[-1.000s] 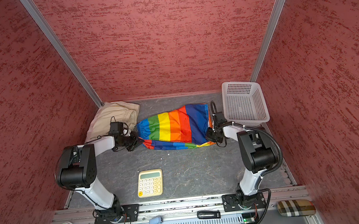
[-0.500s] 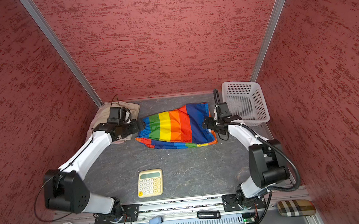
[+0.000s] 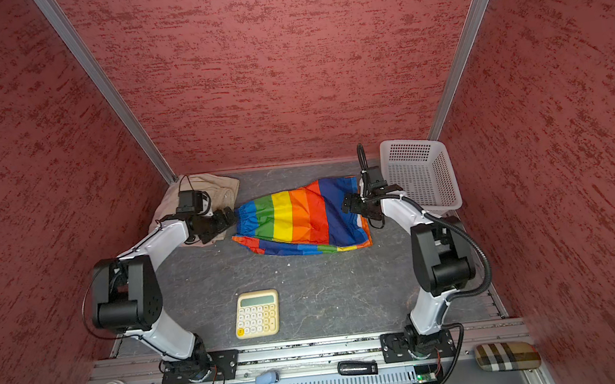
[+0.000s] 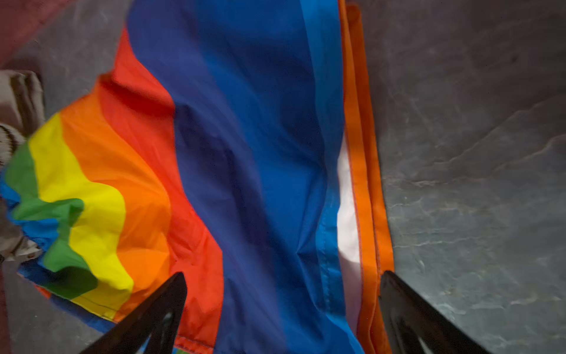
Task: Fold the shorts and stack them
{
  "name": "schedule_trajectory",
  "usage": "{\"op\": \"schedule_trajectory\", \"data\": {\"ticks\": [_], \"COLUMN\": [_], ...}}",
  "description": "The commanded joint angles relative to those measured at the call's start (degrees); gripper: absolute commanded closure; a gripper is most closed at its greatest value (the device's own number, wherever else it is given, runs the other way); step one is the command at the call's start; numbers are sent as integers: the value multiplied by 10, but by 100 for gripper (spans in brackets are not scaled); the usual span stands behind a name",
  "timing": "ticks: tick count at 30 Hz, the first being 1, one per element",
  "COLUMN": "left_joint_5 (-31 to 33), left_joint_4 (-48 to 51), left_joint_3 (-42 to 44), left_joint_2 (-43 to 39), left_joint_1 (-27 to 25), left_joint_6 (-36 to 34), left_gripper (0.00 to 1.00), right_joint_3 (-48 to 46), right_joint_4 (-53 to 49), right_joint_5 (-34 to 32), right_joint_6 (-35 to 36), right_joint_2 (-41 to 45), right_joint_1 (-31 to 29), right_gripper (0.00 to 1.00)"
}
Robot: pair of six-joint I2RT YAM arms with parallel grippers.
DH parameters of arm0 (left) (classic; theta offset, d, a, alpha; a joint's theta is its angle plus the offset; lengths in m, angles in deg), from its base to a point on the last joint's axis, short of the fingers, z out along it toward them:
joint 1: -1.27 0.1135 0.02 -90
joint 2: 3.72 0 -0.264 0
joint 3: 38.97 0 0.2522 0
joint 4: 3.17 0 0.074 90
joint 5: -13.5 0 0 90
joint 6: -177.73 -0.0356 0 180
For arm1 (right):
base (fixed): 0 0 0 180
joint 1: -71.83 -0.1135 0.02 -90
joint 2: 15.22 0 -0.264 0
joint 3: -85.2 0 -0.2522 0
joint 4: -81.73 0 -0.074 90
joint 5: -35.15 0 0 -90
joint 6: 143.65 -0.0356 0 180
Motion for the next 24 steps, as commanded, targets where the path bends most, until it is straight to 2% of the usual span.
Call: {"op": "schedule_trajectory", "data": {"ticks": [1,9,18,20,22,24], "left_joint_5": [-92,-85,-21,-13,-6,9], "left_joint_4": [2,91,166,170,179,188], "left_joint_3": [-46,-128,-188,-193,-200,-206], "left_joint_2": [11,126,192,202,212,218], "left_joint_1": [-12,-40,-69,-73,-79,-86], "left_joint_6": [5,-23,-57,-63,-73,-81], "left_gripper": [1,0,1,9,28,42], "right_joint_3": [17,-12,28,29,23,12], "right_joint_4": [5,35,27,33,44,56], "right_joint_5": [12,22,14,21,33,40], "right_joint_6": [22,18,40,39,33,25], "right_joint_2": [-8,-27,-89,-102,-113,-116], "right_joint_1": [8,33,40,38,36,30], "right_gripper": [1,1,1,1,1,1]}}
